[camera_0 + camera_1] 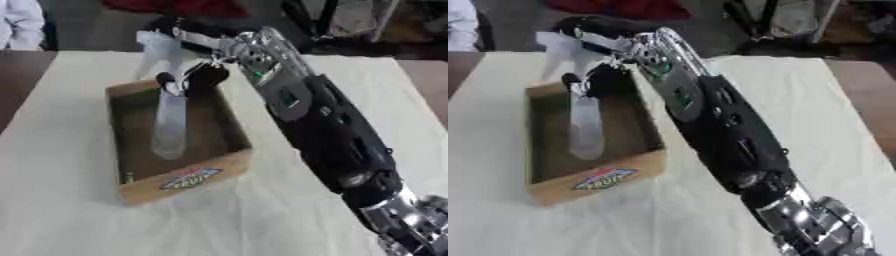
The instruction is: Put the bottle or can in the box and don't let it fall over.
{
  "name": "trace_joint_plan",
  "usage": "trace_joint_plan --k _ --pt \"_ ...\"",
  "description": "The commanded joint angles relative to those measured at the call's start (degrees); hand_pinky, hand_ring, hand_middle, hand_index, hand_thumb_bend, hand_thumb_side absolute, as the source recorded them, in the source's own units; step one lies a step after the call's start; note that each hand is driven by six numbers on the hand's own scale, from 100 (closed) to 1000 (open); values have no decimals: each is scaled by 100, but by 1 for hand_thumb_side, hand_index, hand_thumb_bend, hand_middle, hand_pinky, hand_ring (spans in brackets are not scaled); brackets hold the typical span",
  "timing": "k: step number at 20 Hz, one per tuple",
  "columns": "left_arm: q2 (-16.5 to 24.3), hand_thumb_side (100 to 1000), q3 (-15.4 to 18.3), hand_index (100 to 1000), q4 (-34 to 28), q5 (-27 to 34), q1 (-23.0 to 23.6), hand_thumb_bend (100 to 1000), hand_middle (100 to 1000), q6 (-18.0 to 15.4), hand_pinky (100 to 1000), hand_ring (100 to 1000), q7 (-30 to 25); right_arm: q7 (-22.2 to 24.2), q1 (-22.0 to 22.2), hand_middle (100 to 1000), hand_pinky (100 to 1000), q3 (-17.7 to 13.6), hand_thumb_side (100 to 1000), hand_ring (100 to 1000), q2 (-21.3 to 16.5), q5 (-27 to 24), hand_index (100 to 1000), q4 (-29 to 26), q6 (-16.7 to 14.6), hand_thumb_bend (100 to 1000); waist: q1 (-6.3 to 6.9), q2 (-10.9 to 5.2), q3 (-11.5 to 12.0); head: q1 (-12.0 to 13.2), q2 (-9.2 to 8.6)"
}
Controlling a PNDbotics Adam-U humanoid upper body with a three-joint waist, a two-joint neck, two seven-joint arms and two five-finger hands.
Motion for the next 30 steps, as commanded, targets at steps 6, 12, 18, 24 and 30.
trace_joint_plan --k 6,12,18,24,30 --pt "98 506 24 773 -77 -10 -17 281 716 0 650 778 -86 -209 -239 1000 955 -140 115 1000 -329 -461 942 -420 350 100 54 -143 -22 21 5" --pt "110 507 25 772 -77 -22 9 280 717 1 650 778 -97 -865 -204 984 893 -420 228 981 -663 -900 910 -888 691 100 70 -173 -93 89 39" --pt "161 502 -33 772 -87 -26 -17 279 716 2 650 777 -166 -2090 204 981 888 -790 461 975 -1414 -2389 904 -1605 969 100 96 -236 -236 264 147" --pt "193 492 -97 771 -105 -23 -98 279 716 -14 651 777 -257 -2670 881 984 887 -1142 497 969 -2091 -3429 910 -2178 940 100 158 -267 -356 434 216" --pt "202 486 -140 774 -135 -16 -159 280 716 -37 651 776 -325 -3250 1805 969 873 -1490 512 946 -2478 -3907 893 -2692 989 100 265 -252 -408 669 316"
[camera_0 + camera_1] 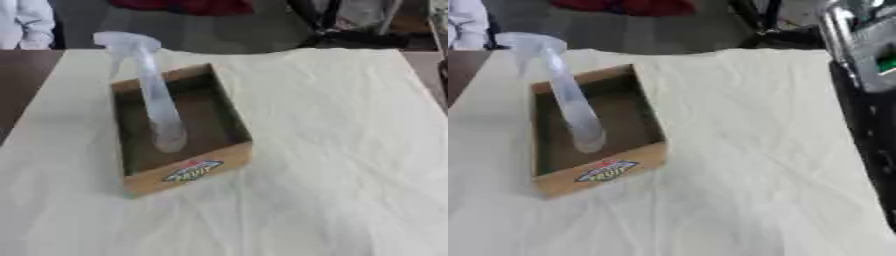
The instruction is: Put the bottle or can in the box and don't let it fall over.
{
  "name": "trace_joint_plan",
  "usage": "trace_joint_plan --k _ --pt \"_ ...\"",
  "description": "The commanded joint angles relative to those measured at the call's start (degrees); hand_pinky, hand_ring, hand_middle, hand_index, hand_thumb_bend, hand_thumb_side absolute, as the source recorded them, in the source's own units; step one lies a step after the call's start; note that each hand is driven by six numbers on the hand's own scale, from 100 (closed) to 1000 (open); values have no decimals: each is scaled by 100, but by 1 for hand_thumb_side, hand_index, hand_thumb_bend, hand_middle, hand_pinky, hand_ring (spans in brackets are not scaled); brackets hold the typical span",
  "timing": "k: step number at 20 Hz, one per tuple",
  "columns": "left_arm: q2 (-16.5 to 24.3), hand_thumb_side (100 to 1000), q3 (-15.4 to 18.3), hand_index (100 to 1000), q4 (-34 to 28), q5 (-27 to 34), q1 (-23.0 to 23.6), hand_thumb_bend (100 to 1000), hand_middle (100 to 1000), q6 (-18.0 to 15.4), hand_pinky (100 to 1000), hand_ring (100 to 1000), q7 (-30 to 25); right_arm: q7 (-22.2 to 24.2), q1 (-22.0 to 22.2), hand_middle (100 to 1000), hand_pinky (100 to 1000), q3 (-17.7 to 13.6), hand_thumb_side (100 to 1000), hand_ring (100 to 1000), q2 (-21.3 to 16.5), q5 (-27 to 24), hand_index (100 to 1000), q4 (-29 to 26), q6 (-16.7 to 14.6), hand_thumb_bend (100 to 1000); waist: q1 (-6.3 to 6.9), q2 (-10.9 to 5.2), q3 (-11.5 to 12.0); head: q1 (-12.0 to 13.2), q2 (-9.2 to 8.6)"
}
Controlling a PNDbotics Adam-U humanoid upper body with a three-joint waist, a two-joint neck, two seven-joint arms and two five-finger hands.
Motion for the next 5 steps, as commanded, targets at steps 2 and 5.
trace_joint_plan --k 2,5 --pt "179 484 0 776 -135 -2 -90 280 717 -24 650 776 -42 -433 392 967 872 -281 519 943 -300 -309 889 -401 -38 100 62 -124 -23 192 75" --pt "171 483 -2 779 -154 -1 -103 283 719 -53 649 775 -59 -791 809 972 874 -470 524 942 -292 -458 887 -625 -181 100 98 -113 -27 265 54"
